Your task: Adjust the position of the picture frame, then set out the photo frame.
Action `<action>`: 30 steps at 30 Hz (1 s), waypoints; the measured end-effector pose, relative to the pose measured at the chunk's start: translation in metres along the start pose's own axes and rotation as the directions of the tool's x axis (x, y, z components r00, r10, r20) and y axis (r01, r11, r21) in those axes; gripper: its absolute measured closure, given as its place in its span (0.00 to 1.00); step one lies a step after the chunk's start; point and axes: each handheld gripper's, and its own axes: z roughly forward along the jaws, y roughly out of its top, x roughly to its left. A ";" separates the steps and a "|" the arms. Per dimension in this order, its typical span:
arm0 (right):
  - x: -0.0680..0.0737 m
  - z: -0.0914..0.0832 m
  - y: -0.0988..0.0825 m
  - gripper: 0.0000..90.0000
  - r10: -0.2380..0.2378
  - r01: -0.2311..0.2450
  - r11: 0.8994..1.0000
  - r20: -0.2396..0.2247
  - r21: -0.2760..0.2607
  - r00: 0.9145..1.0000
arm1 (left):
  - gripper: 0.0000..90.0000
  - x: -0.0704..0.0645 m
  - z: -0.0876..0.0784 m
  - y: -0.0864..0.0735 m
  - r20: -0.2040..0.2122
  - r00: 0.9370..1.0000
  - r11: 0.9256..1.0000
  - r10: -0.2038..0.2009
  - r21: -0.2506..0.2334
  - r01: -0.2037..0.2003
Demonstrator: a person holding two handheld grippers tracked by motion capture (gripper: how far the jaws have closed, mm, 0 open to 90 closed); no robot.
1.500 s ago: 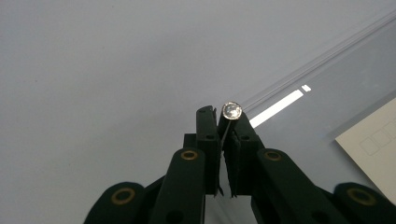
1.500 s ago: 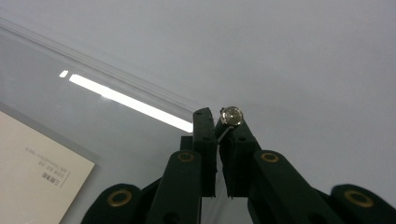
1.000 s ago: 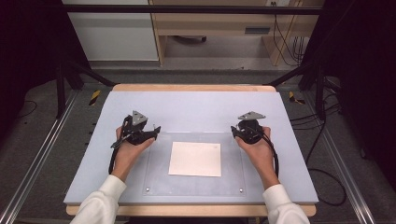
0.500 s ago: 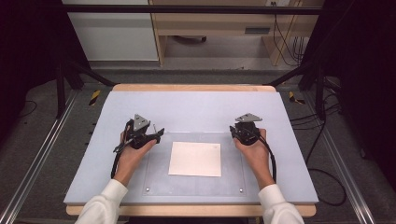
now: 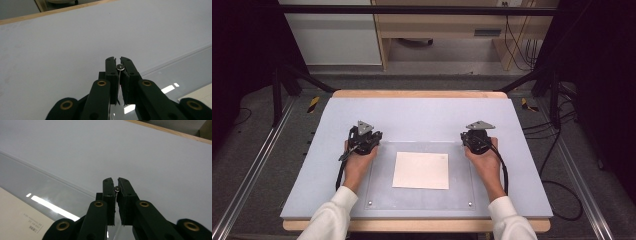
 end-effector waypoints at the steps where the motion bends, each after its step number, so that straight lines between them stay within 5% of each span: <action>1: 0.000 0.000 0.000 0.95 0.002 -0.002 1.000 -0.002 -0.001 1.000 | 0.94 0.000 0.000 0.000 -0.001 1.000 1.000 -0.004 0.000 0.004; 4: -0.001 0.000 0.002 0.95 0.013 -0.013 1.000 -0.012 0.011 1.000 | 0.94 0.001 0.000 0.004 0.006 1.000 0.999 -0.026 0.029 0.026; 12: -0.006 0.006 0.017 0.96 0.036 -0.032 0.994 -0.034 0.107 0.999 | 0.94 0.009 0.004 0.015 0.049 0.999 0.994 -0.009 0.109 0.004; 30: -0.020 0.015 0.034 0.95 0.090 -0.064 0.970 -0.107 0.233 0.990 | 0.94 0.021 0.015 0.034 0.119 0.993 0.972 -0.011 0.234 -0.018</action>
